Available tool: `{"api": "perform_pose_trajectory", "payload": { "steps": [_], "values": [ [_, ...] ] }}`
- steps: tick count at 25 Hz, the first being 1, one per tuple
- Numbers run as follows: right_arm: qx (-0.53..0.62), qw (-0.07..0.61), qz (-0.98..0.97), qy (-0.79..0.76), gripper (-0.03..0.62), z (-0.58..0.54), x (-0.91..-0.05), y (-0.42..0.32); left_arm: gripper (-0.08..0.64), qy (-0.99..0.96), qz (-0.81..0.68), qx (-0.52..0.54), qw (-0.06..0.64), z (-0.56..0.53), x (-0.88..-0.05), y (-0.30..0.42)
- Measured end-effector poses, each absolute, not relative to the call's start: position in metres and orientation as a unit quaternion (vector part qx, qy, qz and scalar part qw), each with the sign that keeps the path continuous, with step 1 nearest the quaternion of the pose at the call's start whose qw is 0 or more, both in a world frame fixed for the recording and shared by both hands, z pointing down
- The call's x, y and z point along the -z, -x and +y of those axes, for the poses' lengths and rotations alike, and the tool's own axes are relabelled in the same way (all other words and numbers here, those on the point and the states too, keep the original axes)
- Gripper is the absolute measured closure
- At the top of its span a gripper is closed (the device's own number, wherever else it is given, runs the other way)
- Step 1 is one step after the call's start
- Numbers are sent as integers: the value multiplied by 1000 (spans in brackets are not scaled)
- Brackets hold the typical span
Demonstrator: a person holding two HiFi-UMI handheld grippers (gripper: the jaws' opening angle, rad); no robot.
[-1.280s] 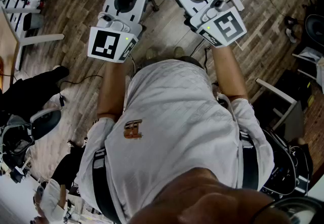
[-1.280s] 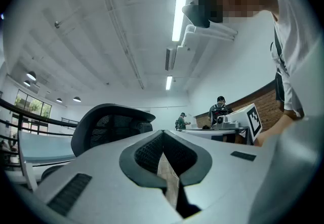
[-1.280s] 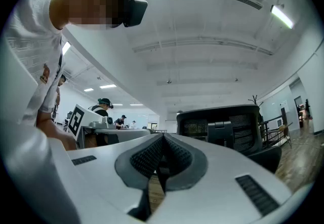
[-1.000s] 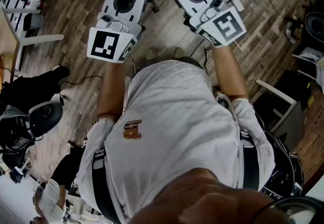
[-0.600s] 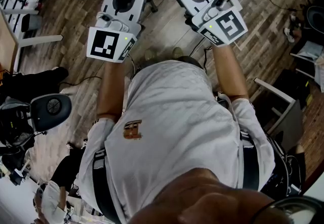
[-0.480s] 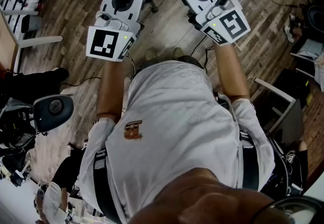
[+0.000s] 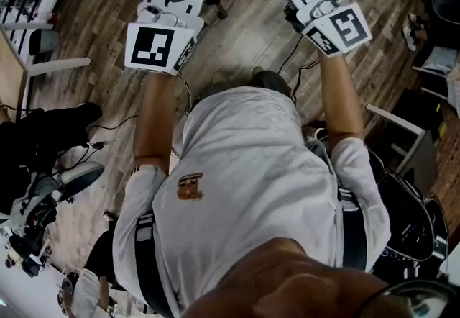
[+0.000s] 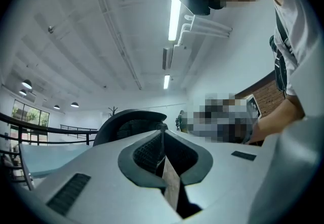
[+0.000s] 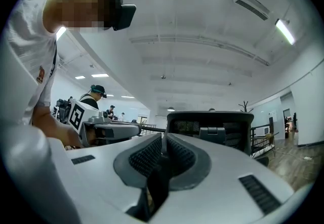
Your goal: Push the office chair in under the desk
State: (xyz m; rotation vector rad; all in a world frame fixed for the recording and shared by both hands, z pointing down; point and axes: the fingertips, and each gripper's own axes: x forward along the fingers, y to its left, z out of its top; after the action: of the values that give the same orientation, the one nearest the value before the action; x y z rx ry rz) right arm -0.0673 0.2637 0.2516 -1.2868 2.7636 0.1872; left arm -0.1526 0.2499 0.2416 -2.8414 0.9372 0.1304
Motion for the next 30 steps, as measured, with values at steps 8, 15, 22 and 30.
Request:
{"api": "perform_pose_trajectory", "payload": {
  "steps": [8, 15, 22, 30],
  "values": [
    [-83, -22, 894, 439, 554, 260, -254, 65, 537, 948, 295, 0, 123, 241, -248, 180],
    [-95, -76, 890, 439, 545, 242, -263, 48, 481, 943, 301, 43, 137, 225, -255, 189],
    [-98, -125, 891, 425, 445, 214, -278, 12, 429, 934, 306, 98, 155, 205, -271, 182],
    [-115, -182, 890, 402, 385, 165, -284, -37, 394, 920, 312, 171, 165, 171, -289, 166]
  ]
}}
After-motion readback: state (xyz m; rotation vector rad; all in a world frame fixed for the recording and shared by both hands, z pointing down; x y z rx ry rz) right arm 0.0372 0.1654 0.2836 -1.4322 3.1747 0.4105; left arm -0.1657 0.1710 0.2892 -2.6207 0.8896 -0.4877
